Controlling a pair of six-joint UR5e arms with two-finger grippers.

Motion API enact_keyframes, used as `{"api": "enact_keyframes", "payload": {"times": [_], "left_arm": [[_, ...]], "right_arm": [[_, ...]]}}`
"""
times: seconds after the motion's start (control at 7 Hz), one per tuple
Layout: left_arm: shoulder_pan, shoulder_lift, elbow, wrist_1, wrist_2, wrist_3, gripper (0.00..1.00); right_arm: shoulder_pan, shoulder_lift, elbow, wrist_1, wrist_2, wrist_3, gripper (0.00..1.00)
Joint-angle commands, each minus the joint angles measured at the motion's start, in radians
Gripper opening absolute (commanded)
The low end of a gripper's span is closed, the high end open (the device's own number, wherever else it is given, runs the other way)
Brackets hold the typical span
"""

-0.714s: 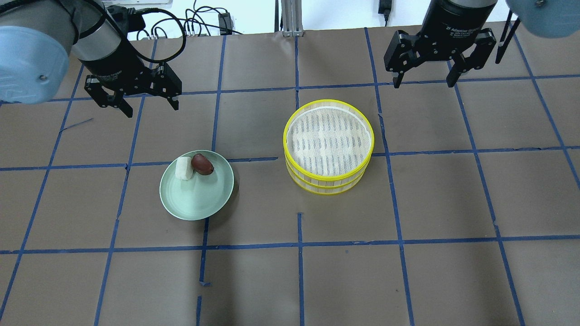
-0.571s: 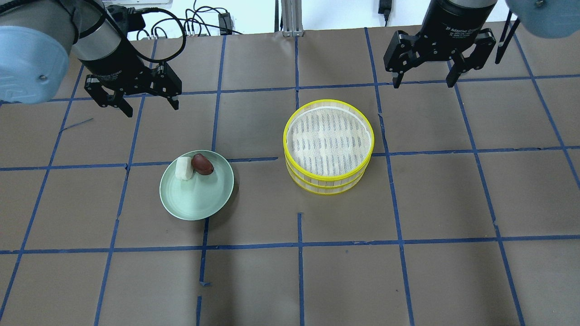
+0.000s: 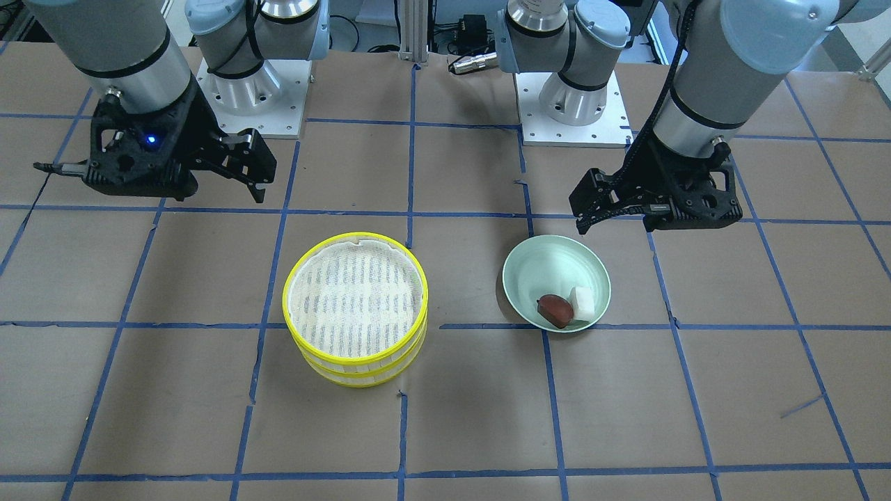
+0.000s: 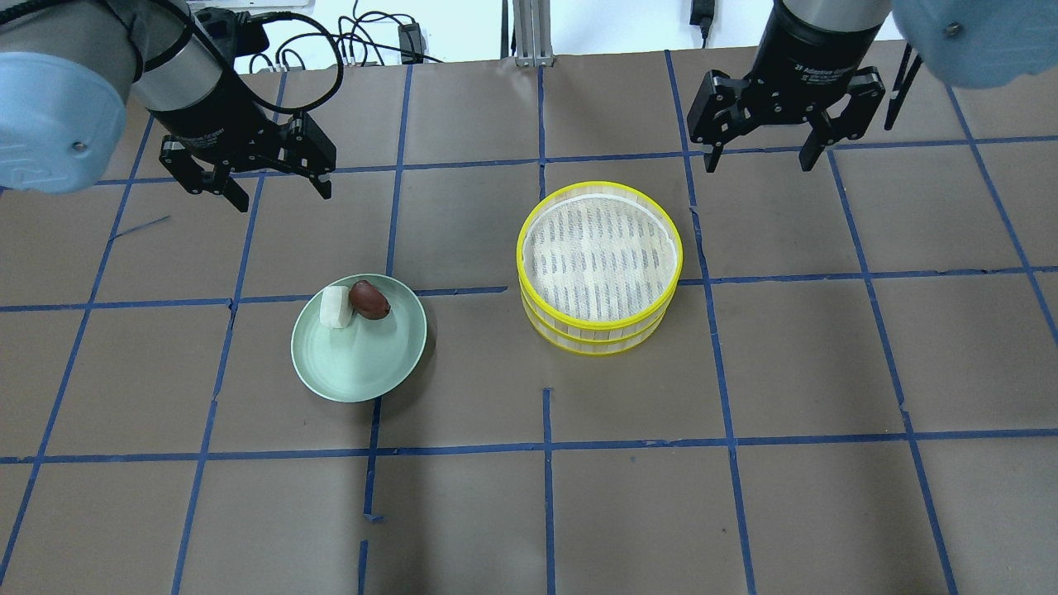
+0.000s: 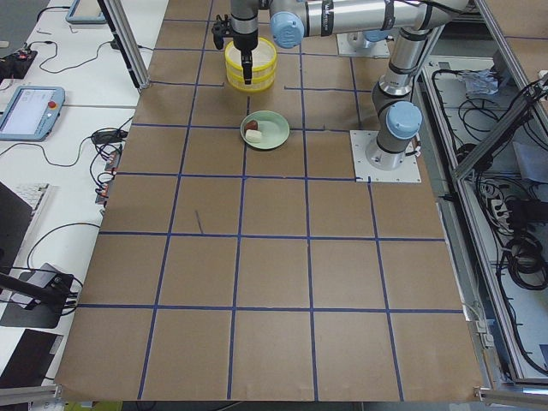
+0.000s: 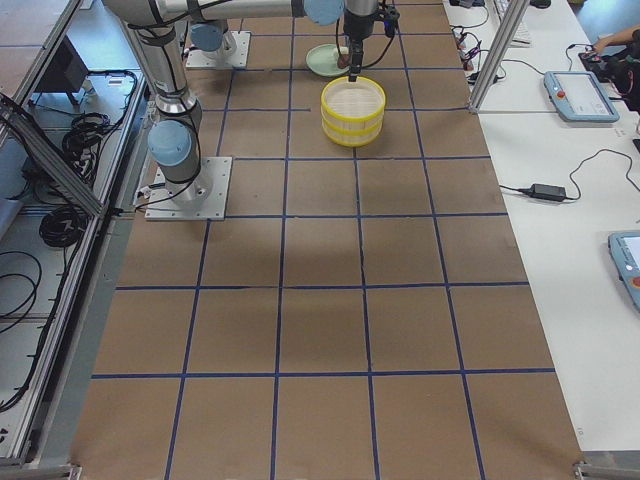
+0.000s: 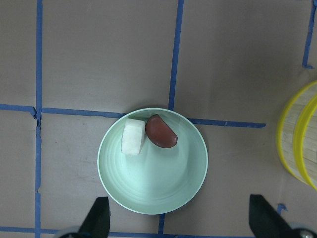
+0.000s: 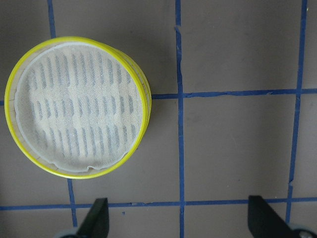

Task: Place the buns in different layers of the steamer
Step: 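Lower left gripper to the bowl while right gripper reaches the steamer rim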

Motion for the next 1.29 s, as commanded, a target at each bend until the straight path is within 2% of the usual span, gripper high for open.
{"api": "enact_keyframes", "payload": {"times": [0.0,0.43,0.71,0.86,1.0,1.14], "left_arm": [[0.033,-0.011,-0.097,0.066,0.022,0.012,1.00],[0.036,-0.177,-0.188,0.280,0.026,0.025,1.00],[0.036,-0.243,-0.214,0.369,0.026,0.028,1.00],[0.036,-0.271,-0.215,0.410,0.068,0.031,1.00],[0.036,-0.310,-0.214,0.432,0.123,0.028,1.00],[0.036,-0.320,-0.215,0.438,0.119,0.027,1.00]], "right_arm": [[0.010,0.081,0.105,-0.183,0.001,0.001,0.99],[0.024,0.149,0.223,-0.413,0.034,0.031,0.99],[0.053,0.186,0.250,-0.463,0.031,0.050,0.98],[0.053,0.198,0.251,-0.464,0.027,0.050,0.90],[0.053,0.198,0.251,-0.466,0.027,0.059,0.87],[0.053,0.198,0.259,-0.468,0.021,0.059,0.72]]}}
